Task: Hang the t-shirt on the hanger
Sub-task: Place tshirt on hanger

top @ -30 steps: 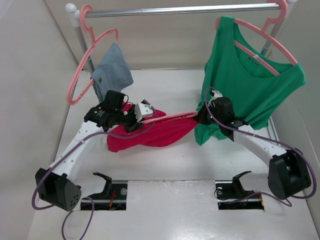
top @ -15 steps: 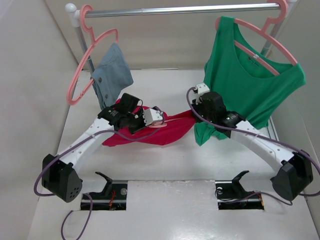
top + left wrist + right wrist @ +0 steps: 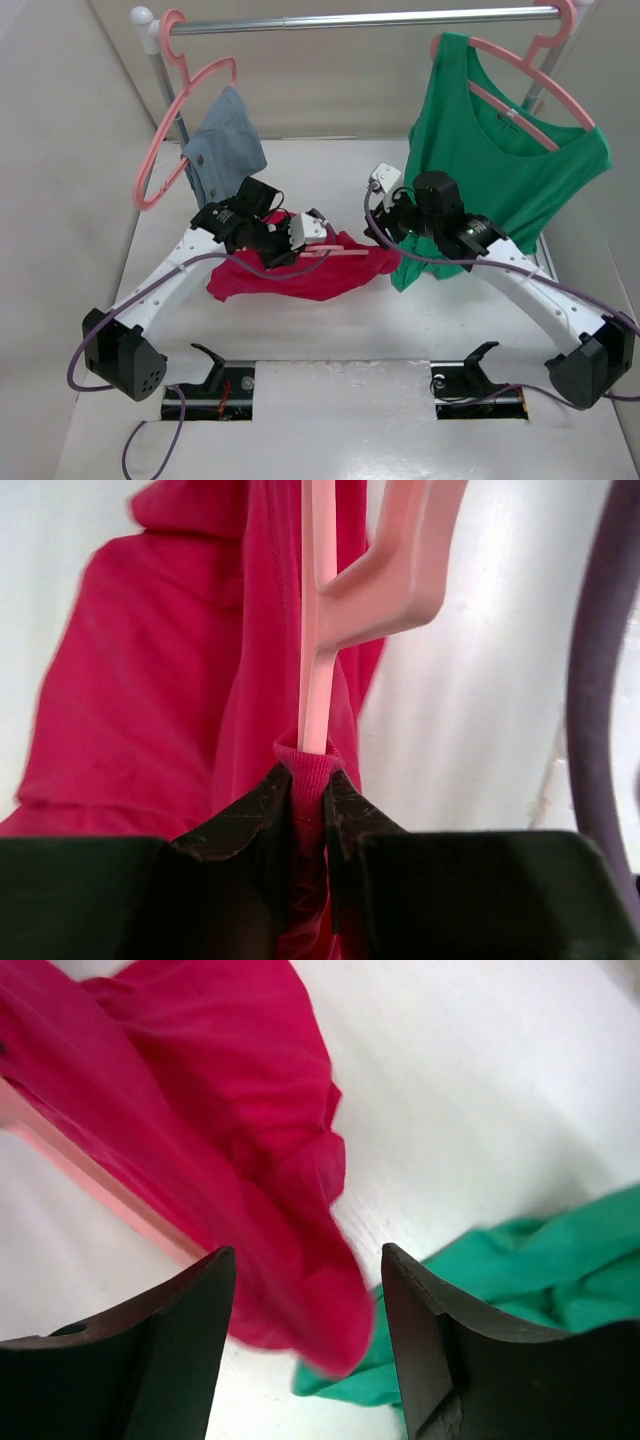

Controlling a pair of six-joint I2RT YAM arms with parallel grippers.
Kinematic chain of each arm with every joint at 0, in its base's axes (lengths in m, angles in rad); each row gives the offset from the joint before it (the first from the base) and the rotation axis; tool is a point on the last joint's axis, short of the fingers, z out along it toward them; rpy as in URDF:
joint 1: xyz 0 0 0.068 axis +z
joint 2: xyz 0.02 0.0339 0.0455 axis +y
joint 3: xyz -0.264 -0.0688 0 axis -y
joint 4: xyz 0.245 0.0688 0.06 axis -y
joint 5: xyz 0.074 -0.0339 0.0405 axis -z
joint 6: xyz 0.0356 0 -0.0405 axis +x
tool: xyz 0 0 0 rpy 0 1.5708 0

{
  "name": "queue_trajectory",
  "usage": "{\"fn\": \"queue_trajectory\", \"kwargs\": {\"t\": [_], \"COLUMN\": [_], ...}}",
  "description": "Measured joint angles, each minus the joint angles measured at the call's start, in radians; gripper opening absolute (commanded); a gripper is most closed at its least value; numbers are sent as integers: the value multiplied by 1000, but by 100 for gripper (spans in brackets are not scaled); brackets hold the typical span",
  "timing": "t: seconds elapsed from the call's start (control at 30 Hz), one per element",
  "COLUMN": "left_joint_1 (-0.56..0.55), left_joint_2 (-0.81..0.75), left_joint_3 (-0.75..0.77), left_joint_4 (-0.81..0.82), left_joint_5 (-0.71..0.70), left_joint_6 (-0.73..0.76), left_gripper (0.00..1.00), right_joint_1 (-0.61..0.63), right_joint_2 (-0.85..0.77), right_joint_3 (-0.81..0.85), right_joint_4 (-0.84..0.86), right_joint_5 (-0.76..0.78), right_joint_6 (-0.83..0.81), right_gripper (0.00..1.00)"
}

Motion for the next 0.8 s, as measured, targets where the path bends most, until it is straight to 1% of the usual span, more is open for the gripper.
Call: {"fn": "queue_trajectory", "kwargs": {"t": [0.1,0.23,0.27,0.33,0.43,0.6,0.73,0.77,0.8], "left_joint_1": [0,22,32,49,66,72,72,72,72], "left_joint_2": [1,16,20,24,25,26,26,26,26], "left_joint_3": [2,26,36,55,70,72,74,76,77], "left_joint_4": [-44,-79,-84,-91,-93,-115,-122,-124,-125], "left_joint_5": [57,122,132,147,159,188,212,214,219], "left_joint_6": [23,46,51,60,70,92,101,105,106], "left_gripper": [0,0,0,0,0,0,0,0,0], "right_joint_1": [23,119,135,148,146,148,148,148,148], "right_joint_2": [-13,-10,-5,20,50,60,94,113,133], "right_joint_3": [70,126,127,127,113,58,55,60,68], "right_joint_4": [-46,-76,-85,-122,-148,-153,-97,-86,-75], "right_joint_5": [-66,-177,-207,-266,-312,-347,-339,-337,-332], "right_joint_6": [-75,-187,-210,-256,-287,-309,-301,-297,-291], "right_gripper": [65,65,65,62,62,62,51,51,49]}}
